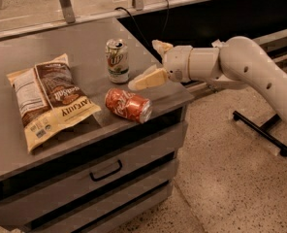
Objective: Move 7up can near coke can
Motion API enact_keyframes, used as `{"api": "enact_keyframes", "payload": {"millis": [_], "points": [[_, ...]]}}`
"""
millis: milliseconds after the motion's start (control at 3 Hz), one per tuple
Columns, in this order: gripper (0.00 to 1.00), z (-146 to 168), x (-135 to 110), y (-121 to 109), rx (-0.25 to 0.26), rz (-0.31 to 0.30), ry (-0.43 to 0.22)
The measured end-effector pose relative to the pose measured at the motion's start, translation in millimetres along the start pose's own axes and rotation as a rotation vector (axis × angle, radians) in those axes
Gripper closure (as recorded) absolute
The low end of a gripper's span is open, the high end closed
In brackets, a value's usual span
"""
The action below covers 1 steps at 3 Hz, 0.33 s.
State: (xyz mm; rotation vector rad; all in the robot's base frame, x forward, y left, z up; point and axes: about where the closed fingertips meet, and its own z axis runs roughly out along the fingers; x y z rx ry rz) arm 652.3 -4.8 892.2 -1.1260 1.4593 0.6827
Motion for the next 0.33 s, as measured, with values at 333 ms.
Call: {"api": "enact_keyframes", "payload": {"millis": [333], "points": [[0.00,0.1,0.0,0.1,0.000,0.000,0.000]]}}
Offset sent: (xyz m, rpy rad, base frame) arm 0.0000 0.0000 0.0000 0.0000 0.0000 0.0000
